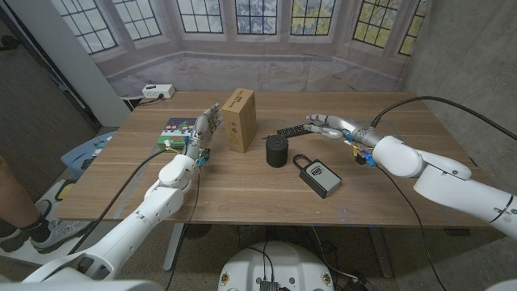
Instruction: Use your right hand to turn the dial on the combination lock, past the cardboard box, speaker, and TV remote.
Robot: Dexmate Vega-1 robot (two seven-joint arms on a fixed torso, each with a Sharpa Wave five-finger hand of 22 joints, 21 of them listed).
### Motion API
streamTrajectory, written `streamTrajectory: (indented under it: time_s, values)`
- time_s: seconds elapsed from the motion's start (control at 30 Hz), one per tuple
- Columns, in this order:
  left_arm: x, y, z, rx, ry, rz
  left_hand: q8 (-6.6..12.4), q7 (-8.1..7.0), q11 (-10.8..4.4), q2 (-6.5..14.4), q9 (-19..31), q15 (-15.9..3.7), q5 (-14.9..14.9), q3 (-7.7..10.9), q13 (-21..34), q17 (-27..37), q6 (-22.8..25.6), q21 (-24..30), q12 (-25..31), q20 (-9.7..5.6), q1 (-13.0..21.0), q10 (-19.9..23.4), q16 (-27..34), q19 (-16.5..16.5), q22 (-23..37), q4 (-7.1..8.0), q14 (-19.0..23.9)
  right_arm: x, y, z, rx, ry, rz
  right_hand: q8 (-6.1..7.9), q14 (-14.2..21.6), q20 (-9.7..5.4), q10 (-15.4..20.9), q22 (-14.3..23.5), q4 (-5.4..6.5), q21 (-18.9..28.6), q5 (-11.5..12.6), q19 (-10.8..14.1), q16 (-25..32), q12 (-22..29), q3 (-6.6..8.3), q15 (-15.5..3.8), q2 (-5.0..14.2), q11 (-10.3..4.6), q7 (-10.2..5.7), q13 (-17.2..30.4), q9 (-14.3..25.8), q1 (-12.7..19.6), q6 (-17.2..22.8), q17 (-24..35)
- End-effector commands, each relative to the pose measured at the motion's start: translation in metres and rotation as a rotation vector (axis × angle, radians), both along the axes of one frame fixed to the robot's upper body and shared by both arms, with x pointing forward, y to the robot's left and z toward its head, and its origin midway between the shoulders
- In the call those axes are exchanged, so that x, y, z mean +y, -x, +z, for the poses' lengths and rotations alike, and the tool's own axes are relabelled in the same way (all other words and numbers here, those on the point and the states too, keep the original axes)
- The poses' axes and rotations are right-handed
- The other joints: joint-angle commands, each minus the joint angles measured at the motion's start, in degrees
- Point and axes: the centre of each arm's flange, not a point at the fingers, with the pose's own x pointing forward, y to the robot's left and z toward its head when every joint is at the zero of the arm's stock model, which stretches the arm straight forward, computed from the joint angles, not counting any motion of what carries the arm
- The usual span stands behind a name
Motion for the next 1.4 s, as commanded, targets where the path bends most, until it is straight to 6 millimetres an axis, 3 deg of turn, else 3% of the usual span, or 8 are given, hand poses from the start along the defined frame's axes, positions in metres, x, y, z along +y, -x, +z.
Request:
streamTrajectory:
  time_s: [0.03, 0.3, 0.7, 1.1, 1.4]
  values:
    - [0.002, 0.0, 0.001, 0.001, -0.013, 0.005, -0.14, 0.12, 0.01, 0.03, 0.18, 0.3, 0.07, 0.52, 0.26, 0.31, 0.72, 0.26, 0.43, 0.06, 0.24, 0.15, 0.18, 0.89, 0.12, 0.04, 0.58, 0.007, 0.011, -0.007, -0.01, 0.132, -0.049, 0.22, -1.02, -2.46, -0.38, 0.07, -0.17, -0.49, 0.28, -2.45, 0.21, 0.2, -0.42, -1.9, 0.06, -0.29, 0.05, 0.07, -0.06, -0.9, -0.63, 0.13]
    - [-0.004, -0.001, 0.003, -0.004, -0.021, 0.0, -0.17, 0.07, 0.04, 0.02, 0.19, 0.14, 0.07, 0.57, 0.26, 0.3, 0.86, 0.28, 0.47, 0.03, 0.24, 0.39, 0.22, 1.05, 0.12, 0.01, 0.86, 0.002, 0.017, -0.011, -0.023, 0.178, -0.07, 0.53, -0.82, -1.86, -0.16, 0.08, -0.07, -0.69, 0.34, -6.12, 0.57, 0.55, -0.65, -2.2, -0.01, -0.54, -0.57, 0.03, -0.08, -1.85, -0.62, 0.01]
    - [-0.012, -0.004, 0.004, 0.004, -0.036, -0.008, -0.21, 0.1, 0.14, -0.01, 0.2, 0.27, 0.06, 0.62, 0.26, 0.29, 1.03, 0.23, 0.51, 0.01, 0.22, 0.68, 0.3, 1.07, 0.12, -0.01, 1.37, -0.004, 0.024, -0.021, -0.022, 0.232, -0.104, 0.56, -1.27, -1.16, -0.54, 0.1, 0.24, -0.33, 0.28, -8.1, 0.54, 0.52, -1.49, -2.28, -1.0, -0.53, -0.85, 0.03, -0.09, -3.48, -0.86, -0.09]
    - [-0.01, 0.001, 0.002, -0.005, -0.026, 0.01, -0.28, 0.1, 0.01, -0.04, 0.21, 0.45, 0.05, 0.68, 0.26, 0.3, 1.13, 0.15, 0.37, -0.05, 0.16, 0.6, 0.17, 1.03, 0.11, -0.02, 1.36, -0.004, 0.029, -0.032, -0.046, 0.26, -0.128, 0.27, -3.22, -0.97, -3.57, 0.14, 2.21, 0.31, 0.37, -9.28, 0.41, 0.0, -3.54, -1.52, -1.9, -0.87, -1.23, 0.05, -0.06, -8.32, -2.97, -0.01]
    - [-0.006, 0.006, 0.001, -0.016, -0.016, 0.025, -0.32, 0.09, 0.0, -0.07, 0.21, 0.48, 0.05, 0.7, 0.26, 0.29, 1.16, 0.12, 0.36, -0.06, 0.13, 0.68, 0.14, 1.0, 0.11, -0.03, 1.42, -0.002, 0.034, -0.036, -0.097, 0.248, -0.155, 0.32, -3.57, -1.08, -4.27, 0.13, 2.65, 0.14, 0.5, -10.34, 0.44, 0.12, -3.94, -1.58, -1.98, -0.95, -1.32, 0.02, -0.09, -9.53, -3.4, -0.07]
